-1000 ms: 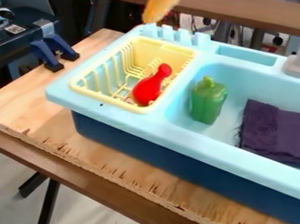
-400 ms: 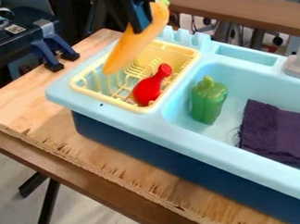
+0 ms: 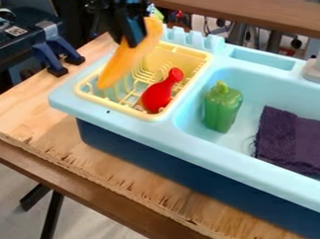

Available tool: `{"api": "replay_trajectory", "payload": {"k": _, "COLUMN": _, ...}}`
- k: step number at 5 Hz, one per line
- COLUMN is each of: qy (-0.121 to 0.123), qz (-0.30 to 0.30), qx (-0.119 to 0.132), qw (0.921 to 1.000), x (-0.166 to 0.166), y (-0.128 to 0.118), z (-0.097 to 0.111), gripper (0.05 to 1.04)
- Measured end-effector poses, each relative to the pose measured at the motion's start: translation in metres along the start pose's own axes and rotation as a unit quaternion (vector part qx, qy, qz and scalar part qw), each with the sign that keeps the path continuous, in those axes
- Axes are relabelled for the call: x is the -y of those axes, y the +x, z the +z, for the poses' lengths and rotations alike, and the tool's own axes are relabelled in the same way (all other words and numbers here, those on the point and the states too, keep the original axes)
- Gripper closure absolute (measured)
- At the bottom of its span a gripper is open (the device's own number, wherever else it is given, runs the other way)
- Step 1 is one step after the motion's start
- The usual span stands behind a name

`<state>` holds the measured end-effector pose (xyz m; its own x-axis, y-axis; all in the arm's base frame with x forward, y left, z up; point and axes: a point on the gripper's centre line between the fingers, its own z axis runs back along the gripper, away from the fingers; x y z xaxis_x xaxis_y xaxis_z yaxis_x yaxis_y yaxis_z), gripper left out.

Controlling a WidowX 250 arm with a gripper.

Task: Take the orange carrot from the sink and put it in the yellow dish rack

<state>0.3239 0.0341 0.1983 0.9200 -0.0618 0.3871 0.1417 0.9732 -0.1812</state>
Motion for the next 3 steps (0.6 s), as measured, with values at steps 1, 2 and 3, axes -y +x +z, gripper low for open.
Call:
{"api": "replay_trajectory", "payload": {"k": 1, "qy": -0.012, "qz": 0.020, "qx": 0.016, "qw": 0.9996, "x": -0.015, "y": -0.002, "z": -0.007, "gripper": 0.752}}
{"api": "replay_trajectory", "payload": {"k": 2, "qy": -0.013, "qz": 0.045, "qx": 0.014, "qw": 0.9988, "x": -0.028, "y": -0.011, "z": -0.014, "gripper": 0.752}}
{"api": "replay_trajectory", "payload": {"k": 3, "qy": -0.032, "qz": 0.060, "qx": 0.004, "qw": 0.9977, "x": -0.035, "y": -0.018, "z": -0.035, "gripper": 0.752}}
